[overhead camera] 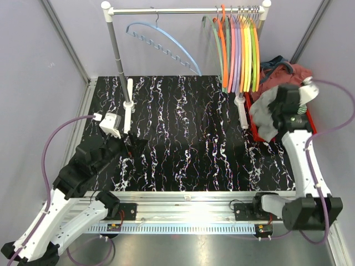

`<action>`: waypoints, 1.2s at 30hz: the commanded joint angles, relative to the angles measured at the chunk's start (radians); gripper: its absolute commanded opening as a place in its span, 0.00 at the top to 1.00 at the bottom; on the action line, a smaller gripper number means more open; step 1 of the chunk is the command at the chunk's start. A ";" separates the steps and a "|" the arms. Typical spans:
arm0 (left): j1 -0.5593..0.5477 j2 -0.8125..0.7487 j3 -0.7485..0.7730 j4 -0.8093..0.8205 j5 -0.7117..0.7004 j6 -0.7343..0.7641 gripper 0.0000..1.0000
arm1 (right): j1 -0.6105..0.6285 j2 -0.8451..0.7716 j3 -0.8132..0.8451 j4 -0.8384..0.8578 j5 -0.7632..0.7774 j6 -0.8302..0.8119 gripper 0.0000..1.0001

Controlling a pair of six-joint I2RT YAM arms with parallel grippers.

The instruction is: Remove the tank top from the hanger

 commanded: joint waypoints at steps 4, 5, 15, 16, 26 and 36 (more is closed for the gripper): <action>-0.004 0.044 0.056 0.059 0.100 0.004 0.01 | -0.174 0.306 0.435 0.216 -0.032 -0.126 1.00; -0.004 0.051 0.057 0.056 0.108 0.004 0.01 | -0.186 0.358 0.553 0.219 -0.031 -0.133 1.00; -0.004 0.037 0.088 0.015 0.122 -0.006 0.01 | -0.255 1.169 1.149 -0.009 -0.152 -0.147 1.00; -0.005 0.023 0.090 0.012 0.116 -0.009 0.01 | -0.255 1.224 1.178 -0.086 -0.159 -0.139 1.00; -0.004 -0.015 0.100 -0.028 0.096 0.005 0.01 | -0.291 1.276 1.159 -0.157 -0.359 0.012 0.70; -0.004 -0.009 0.108 0.009 0.093 0.016 0.01 | -0.298 0.767 1.148 -0.160 -0.333 -0.077 0.00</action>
